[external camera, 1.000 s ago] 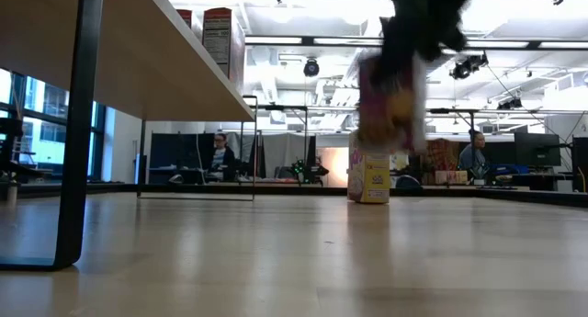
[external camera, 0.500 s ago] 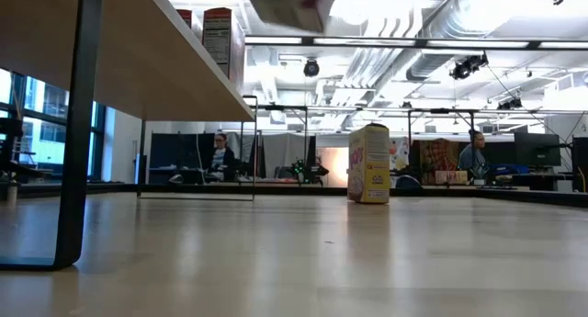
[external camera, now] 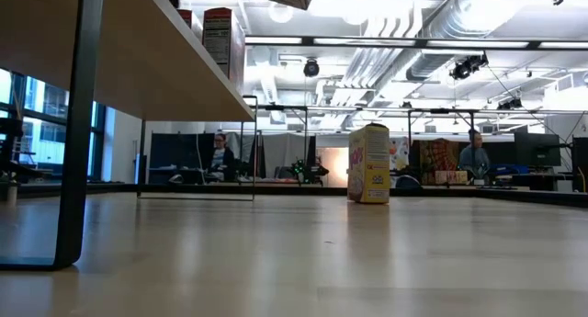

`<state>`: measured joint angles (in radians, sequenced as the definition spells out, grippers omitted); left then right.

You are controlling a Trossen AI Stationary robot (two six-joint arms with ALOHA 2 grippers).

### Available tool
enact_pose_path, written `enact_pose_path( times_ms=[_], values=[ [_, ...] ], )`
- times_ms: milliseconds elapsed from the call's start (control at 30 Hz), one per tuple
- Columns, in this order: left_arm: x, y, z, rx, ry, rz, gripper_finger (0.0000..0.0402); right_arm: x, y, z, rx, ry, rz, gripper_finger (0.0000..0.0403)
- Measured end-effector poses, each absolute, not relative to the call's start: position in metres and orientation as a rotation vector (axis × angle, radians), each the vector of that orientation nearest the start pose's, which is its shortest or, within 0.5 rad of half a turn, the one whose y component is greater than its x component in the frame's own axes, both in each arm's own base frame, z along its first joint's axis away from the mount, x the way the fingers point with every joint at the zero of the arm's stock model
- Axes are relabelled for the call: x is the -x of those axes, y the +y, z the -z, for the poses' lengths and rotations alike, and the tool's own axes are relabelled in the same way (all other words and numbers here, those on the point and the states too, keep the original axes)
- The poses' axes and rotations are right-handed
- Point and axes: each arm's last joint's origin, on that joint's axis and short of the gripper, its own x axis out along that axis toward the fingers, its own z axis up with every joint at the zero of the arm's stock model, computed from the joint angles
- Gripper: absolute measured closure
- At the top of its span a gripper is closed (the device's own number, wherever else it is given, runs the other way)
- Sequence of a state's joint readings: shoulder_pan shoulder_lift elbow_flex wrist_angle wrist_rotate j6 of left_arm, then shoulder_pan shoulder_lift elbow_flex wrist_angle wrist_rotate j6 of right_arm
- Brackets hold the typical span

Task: Stack cereal on shelf
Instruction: Put the top purple cereal box on the shelf

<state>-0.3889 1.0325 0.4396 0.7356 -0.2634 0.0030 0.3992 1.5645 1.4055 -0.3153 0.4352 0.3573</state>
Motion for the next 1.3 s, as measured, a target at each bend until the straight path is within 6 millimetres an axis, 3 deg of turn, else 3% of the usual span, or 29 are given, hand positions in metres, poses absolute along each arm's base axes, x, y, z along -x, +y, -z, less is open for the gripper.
enact_pose_path(
  times_ms=[200, 567, 967, 1133, 1300],
  values=[
    [-0.229, -0.081, -0.272, 0.041, -0.057, 0.100, 0.0159, -0.331, 0.127, -0.345, -0.139, 0.423, 0.089, 0.0274],
    [-0.263, -0.081, -0.286, 0.081, 0.103, 0.059, 0.0156, -0.330, 0.127, -0.344, -0.090, 0.435, 0.062, 0.0274],
    [-0.266, -0.087, -0.287, 0.183, 0.127, 0.217, 0.0156, -0.330, 0.127, -0.344, -0.082, 0.443, 0.070, 0.0274],
    [-0.265, -0.086, -0.289, 0.184, 0.119, 0.211, 0.0156, -0.330, 0.127, -0.344, -0.087, 0.434, 0.069, 0.0274],
    [-0.275, -0.082, -0.278, 0.178, 0.152, 0.177, 0.0156, -0.332, 0.127, -0.347, -0.097, 0.406, 0.072, 0.0274]
  ],
)
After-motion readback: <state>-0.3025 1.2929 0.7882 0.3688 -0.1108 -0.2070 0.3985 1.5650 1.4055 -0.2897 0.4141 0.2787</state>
